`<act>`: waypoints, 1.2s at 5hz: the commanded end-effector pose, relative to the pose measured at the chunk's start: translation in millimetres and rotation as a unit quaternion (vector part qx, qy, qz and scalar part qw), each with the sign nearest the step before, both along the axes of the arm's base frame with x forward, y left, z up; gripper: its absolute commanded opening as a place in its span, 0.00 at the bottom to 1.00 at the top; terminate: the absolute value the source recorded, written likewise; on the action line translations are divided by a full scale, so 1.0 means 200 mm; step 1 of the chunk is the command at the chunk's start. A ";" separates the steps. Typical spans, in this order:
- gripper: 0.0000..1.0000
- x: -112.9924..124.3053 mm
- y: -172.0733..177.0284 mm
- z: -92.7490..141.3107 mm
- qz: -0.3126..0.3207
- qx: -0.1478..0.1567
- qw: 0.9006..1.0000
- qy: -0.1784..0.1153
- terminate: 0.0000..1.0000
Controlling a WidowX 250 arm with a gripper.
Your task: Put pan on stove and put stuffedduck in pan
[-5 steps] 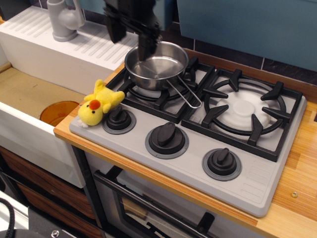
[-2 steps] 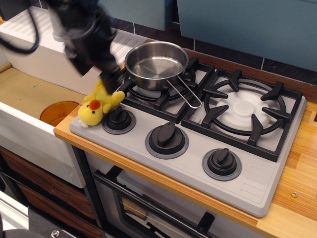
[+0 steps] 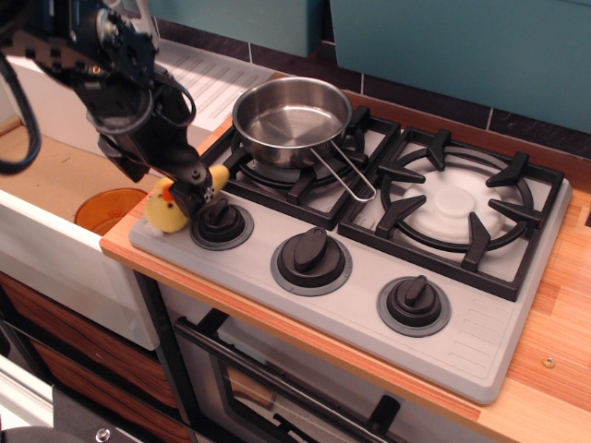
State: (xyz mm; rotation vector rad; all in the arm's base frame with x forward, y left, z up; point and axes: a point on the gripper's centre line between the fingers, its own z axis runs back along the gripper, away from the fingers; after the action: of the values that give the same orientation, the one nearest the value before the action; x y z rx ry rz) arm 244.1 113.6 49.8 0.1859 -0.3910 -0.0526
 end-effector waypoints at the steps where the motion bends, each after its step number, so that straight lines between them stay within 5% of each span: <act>1: 1.00 0.05 -0.07 0.00 0.011 -0.005 1.000 -0.018 0.00; 4: 1.00 0.12 -0.10 -0.14 0.001 -0.029 0.999 -0.036 0.00; 5: 0.00 0.13 -0.11 -0.16 0.008 -0.035 0.999 -0.028 0.00; 6: 0.00 0.13 -0.12 -0.16 0.016 -0.039 0.999 -0.015 0.00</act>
State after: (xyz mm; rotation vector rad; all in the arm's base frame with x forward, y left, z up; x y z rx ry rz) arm 268.6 98.1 21.0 0.1310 -0.4416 0.0132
